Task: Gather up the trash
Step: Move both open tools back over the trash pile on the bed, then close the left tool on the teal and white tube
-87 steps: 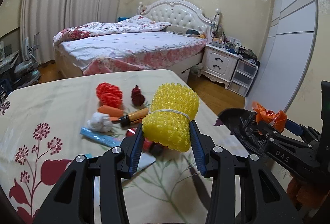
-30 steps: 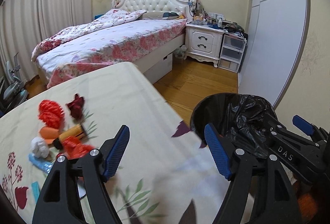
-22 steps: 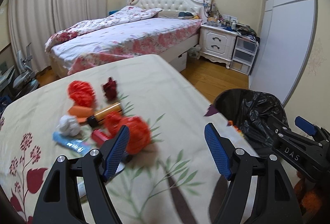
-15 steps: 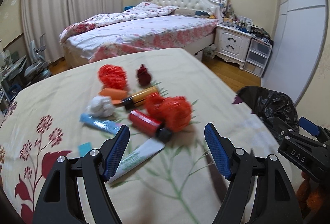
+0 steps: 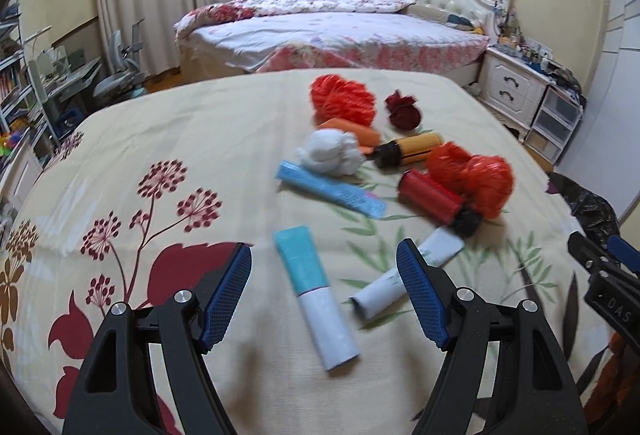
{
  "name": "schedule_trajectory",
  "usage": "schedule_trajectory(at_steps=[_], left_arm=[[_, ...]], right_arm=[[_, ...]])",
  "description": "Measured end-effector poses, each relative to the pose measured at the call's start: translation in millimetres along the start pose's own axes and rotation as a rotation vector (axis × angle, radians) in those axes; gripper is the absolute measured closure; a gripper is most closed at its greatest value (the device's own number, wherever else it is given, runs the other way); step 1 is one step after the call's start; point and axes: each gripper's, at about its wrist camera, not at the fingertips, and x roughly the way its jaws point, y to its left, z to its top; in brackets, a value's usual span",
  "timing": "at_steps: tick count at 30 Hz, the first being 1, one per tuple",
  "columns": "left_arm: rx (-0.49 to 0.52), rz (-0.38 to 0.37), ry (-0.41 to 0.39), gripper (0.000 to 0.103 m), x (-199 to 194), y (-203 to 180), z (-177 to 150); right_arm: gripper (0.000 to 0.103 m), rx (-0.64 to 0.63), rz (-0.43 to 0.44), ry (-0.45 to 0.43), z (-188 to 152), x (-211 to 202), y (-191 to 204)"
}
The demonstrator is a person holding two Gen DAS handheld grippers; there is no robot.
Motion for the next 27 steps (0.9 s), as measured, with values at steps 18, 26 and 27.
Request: schedule_trajectory(at_steps=[18,26,27], left_arm=[[0.029,0.01,0.096,0.075,9,20,-10],[0.012,-0.024,0.082,0.084,8,31,-8],[0.009,-0.026,0.076,0.084,7,33,-7]], right_arm=[[0.021,-0.029,0.039,0.009,3,6,19],[0.021,-0.042,0.052,0.0,7,5,27],[0.021,-0.044,0.055,-0.003,9,4,28]])
